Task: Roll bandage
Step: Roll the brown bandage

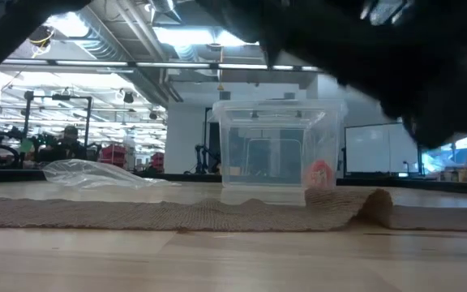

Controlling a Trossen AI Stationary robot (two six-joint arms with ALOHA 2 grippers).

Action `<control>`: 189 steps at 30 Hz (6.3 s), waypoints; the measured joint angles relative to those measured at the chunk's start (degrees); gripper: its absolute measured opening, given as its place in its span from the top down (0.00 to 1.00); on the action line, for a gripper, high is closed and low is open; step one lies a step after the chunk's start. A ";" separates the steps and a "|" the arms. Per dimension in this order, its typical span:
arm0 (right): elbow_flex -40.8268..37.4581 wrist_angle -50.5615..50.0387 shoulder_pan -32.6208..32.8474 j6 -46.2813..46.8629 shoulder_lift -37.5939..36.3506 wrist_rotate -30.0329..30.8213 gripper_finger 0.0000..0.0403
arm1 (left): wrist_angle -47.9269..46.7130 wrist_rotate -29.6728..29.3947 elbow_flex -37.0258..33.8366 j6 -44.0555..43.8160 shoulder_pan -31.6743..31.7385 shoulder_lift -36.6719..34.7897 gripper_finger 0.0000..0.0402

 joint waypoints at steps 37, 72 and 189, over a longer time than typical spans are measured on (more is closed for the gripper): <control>8.96 -8.92 -0.02 -6.67 5.72 3.85 0.46 | 18.52 13.23 -0.08 -20.47 4.56 4.85 0.46; 8.93 -11.38 -0.04 -9.21 5.70 4.77 0.46 | -12.96 7.36 0.04 -31.01 2.03 1.01 0.53; 8.91 -18.28 0.00 -9.26 6.24 0.30 0.46 | -3.73 17.58 -13.28 -41.63 5.02 -4.90 0.48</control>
